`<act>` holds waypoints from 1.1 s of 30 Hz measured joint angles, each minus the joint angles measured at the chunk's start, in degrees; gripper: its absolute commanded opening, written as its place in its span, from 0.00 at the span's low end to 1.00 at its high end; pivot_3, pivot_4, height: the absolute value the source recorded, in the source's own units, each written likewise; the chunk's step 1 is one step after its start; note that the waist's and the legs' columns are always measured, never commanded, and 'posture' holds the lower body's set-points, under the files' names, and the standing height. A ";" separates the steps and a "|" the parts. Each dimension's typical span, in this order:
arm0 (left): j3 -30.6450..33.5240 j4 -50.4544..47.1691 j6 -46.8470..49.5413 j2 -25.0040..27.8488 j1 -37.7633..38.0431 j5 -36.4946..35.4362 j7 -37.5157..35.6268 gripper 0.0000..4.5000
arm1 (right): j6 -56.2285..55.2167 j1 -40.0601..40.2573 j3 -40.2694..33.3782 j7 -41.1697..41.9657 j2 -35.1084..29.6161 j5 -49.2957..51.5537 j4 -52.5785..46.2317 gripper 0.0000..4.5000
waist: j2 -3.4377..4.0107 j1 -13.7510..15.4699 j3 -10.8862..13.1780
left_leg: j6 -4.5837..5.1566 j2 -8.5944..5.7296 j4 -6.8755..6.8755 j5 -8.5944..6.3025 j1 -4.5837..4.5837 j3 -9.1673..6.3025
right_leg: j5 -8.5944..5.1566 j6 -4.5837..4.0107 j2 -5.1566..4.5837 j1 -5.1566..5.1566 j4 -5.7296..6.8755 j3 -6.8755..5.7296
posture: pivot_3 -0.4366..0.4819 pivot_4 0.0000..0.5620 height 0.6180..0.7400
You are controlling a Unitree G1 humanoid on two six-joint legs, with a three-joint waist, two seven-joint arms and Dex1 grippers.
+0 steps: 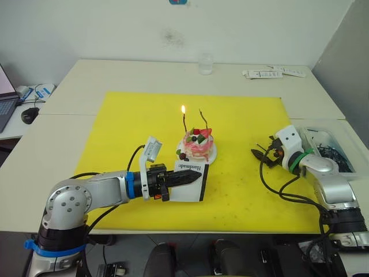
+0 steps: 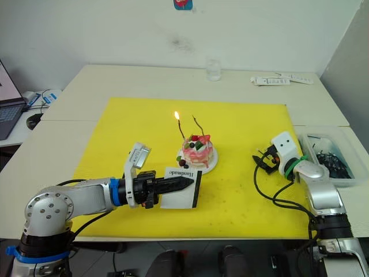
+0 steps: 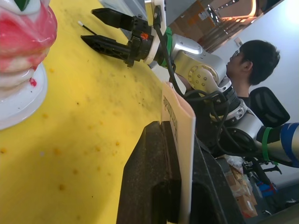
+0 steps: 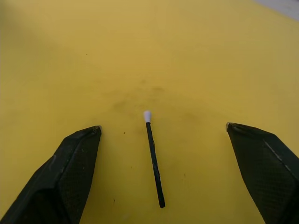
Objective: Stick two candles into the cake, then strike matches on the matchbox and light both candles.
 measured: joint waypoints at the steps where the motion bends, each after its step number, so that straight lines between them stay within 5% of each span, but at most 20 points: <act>1: -0.13 0.00 -0.07 0.05 0.11 0.00 0.05 0.00 | 1.14 -0.31 -0.09 -0.16 0.58 0.31 0.21 0.78 | 0.00 0.00 0.00 | 0.00 0.00 0.01 0.00 0.00 0.00 | 0.01 0.00 0.00 0.01 0.01 0.00 | 0.48 0.27 1.00; 11: -0.67 -0.09 -1.21 0.91 0.31 -0.25 0.17 0.00 | 11.36 -0.59 -2.31 -2.52 2.61 3.80 -3.06 0.01 | -0.01 0.09 -0.01 | 0.00 -0.05 0.05 0.00 0.17 0.00 | 0.03 0.04 -0.08 0.21 0.00 0.01 | 0.48 0.27 1.00; 20: -0.68 -0.17 -1.60 2.14 0.89 -0.89 0.19 0.00 | 20.51 3.94 -4.33 -3.83 2.90 8.27 -15.90 0.01 | 0.01 0.09 0.01 | -0.01 0.03 -0.07 0.00 0.02 -0.02 | -0.02 0.02 -0.04 0.01 -0.02 -0.02 | 0.48 0.27 1.00; 33: -1.46 -0.16 -2.19 3.18 1.15 -1.26 -0.18 0.00 | 47.68 15.28 -10.17 -9.06 1.79 20.48 -51.61 0.01 | 0.00 0.13 0.00 | -0.01 0.02 -0.06 0.00 -0.03 -0.06 | -0.02 0.02 -0.08 0.00 -0.06 -0.06 | 0.48 0.27 1.00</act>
